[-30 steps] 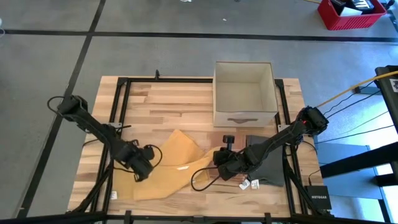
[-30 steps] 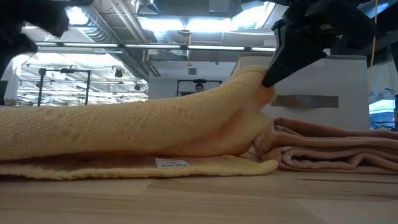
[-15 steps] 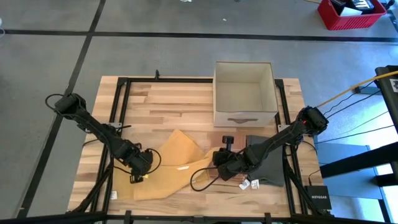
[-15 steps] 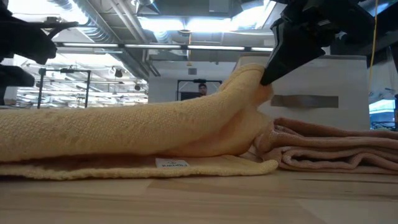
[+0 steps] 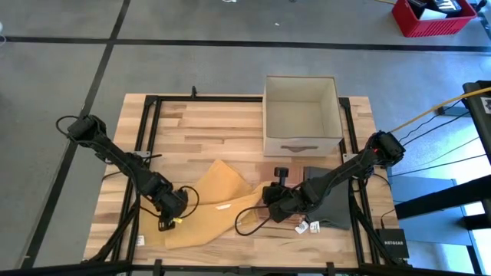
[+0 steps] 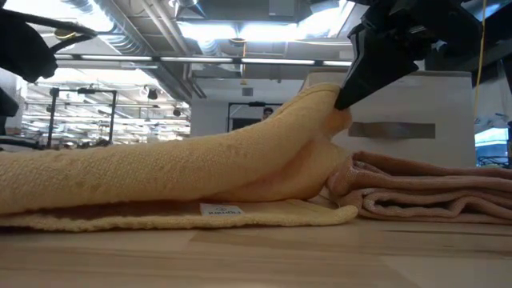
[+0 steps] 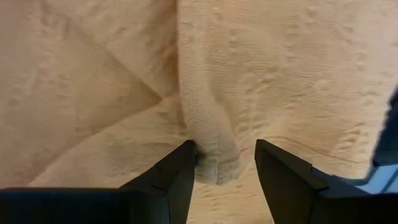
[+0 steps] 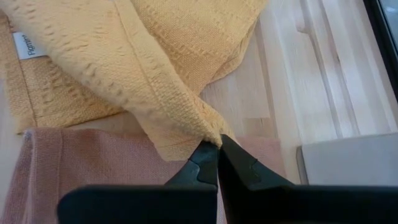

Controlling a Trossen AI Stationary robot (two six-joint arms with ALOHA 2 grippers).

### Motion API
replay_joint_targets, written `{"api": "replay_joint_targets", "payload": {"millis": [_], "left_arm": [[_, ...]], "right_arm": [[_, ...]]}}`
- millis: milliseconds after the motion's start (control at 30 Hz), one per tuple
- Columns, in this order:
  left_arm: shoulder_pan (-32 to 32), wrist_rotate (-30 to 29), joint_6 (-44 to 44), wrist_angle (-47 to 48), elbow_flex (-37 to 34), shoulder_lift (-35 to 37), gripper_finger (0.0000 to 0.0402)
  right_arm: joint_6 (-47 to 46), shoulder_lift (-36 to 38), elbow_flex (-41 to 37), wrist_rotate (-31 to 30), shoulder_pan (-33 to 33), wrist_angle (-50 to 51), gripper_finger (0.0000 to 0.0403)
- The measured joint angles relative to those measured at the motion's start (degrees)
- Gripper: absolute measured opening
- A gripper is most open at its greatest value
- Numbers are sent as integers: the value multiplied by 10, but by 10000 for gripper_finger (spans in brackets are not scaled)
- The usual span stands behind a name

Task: Fold towel
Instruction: Fold the yellow towel

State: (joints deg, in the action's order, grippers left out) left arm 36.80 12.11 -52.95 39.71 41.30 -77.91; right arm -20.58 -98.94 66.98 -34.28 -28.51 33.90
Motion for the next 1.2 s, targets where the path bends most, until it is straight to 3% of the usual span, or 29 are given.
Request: {"api": "replay_joint_targets", "payload": {"millis": [400,500,700,800,1000,1200], "left_arm": [[0,-4,-23,-54,-36,0,150],[0,-3,-15,-84,-36,0,119],[0,22,-30,-89,-36,0,17],[3,19,-39,-83,-24,0,14],[47,-70,-39,-6,94,0,6],[136,-261,-5,114,284,0,6]], "right_arm": [[0,0,0,0,0,0,3],[0,0,0,0,0,0,3],[0,0,0,-7,0,0,3],[1,0,5,-19,-7,6,3],[15,0,90,-72,-46,96,3],[32,1,253,-193,-92,214,3]]}}
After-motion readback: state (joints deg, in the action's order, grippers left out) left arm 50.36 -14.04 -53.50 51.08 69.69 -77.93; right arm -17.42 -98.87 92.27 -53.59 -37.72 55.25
